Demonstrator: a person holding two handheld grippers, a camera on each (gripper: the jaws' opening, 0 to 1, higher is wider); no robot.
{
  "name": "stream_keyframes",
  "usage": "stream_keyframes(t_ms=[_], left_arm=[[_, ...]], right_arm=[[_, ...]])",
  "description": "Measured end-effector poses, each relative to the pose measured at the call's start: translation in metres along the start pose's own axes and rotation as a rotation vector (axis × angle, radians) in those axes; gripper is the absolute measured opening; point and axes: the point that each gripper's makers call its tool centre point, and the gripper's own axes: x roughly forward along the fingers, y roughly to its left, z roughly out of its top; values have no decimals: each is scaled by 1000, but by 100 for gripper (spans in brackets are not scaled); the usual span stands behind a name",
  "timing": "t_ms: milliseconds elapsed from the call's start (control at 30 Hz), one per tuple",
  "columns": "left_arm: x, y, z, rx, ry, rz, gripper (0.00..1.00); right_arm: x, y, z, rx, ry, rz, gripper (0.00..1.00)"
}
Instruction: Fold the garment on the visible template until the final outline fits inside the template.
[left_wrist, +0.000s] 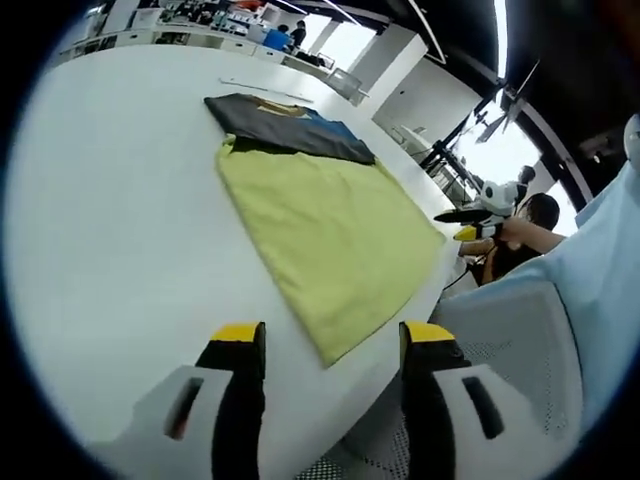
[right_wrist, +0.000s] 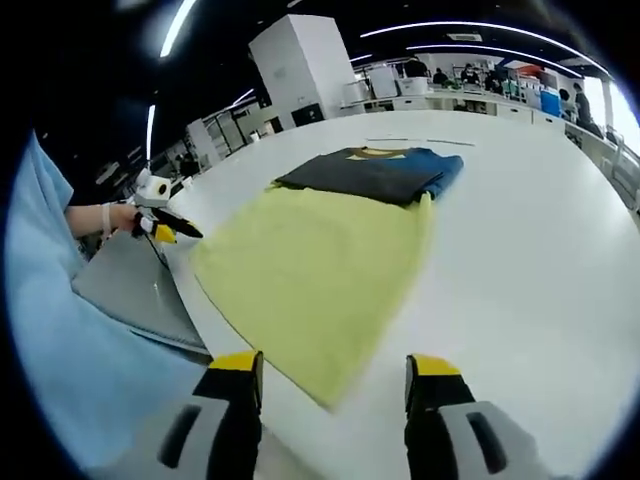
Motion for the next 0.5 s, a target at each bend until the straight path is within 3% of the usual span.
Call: stream_keyframes(t_ms=[400, 500], left_arm=[[4, -4, -8, -58, 11, -7, 32], [6, -4, -10, -109, 1, -12, 28]], right_arm=[[4, 12, -12, 77, 12, 44, 29], [7, 13, -12, 102, -1, 56, 23]])
